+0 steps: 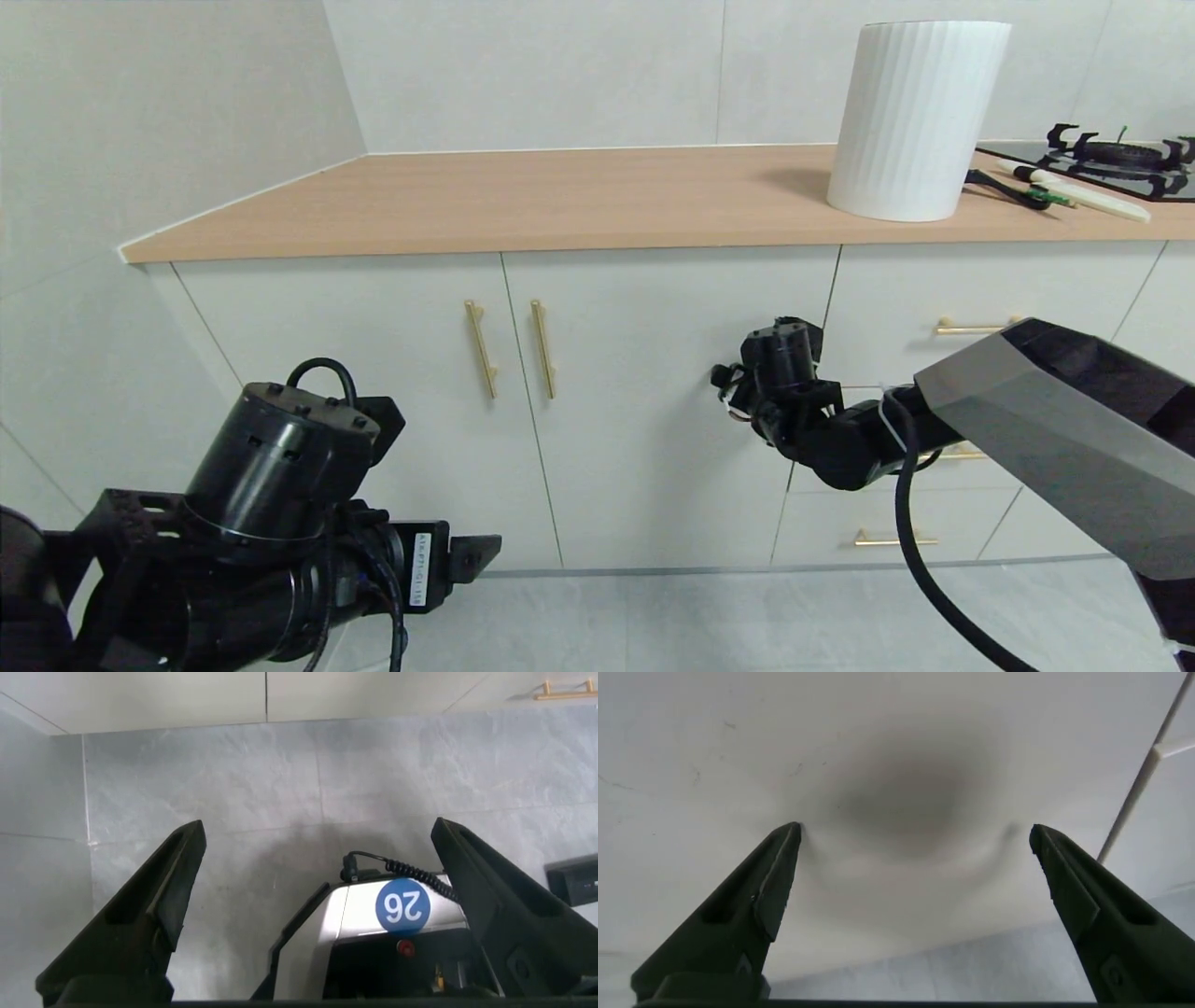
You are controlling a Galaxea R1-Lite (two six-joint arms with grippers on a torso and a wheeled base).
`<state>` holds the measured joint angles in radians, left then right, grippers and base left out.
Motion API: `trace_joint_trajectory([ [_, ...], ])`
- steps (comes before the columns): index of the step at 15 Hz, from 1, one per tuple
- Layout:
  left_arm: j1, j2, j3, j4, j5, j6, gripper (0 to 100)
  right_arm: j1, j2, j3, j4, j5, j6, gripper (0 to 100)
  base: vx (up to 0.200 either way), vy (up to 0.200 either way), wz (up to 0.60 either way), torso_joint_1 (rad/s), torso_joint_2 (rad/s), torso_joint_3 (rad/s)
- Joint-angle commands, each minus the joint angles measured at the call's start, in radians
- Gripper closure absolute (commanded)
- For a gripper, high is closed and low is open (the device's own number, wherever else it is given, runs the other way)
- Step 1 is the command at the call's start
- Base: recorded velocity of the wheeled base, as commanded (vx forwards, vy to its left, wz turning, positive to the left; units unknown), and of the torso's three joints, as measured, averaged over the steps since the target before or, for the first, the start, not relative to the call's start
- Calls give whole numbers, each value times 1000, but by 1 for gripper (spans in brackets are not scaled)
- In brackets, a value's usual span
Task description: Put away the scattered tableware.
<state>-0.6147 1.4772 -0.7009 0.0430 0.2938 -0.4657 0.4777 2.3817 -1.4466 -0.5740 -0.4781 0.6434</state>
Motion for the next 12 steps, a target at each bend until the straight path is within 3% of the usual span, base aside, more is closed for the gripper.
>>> trace_joint_trajectory([
  [1,0,2,0,0,1,-1,0,-5,10,-9,-1,-4,1,0,0,0,0,0,0,0],
  [3,0,0,0,0,1,-1,0,-4,-7,-1,2,1,2,0,0,0,0,0,0,0],
  [6,0,0,1,-2,1,-1,0,27,-236,256,3,251,4,0,0,0,0,0,0,0],
  [8,0,-3,1,-2,1,-1,0,27,-411,445,29,526,-57,0,0,0,0,0,0,0],
  [12,1,-14,1,-2,2,-1,0,25,-483,499,74,553,-128,0,0,0,0,0,0,0],
])
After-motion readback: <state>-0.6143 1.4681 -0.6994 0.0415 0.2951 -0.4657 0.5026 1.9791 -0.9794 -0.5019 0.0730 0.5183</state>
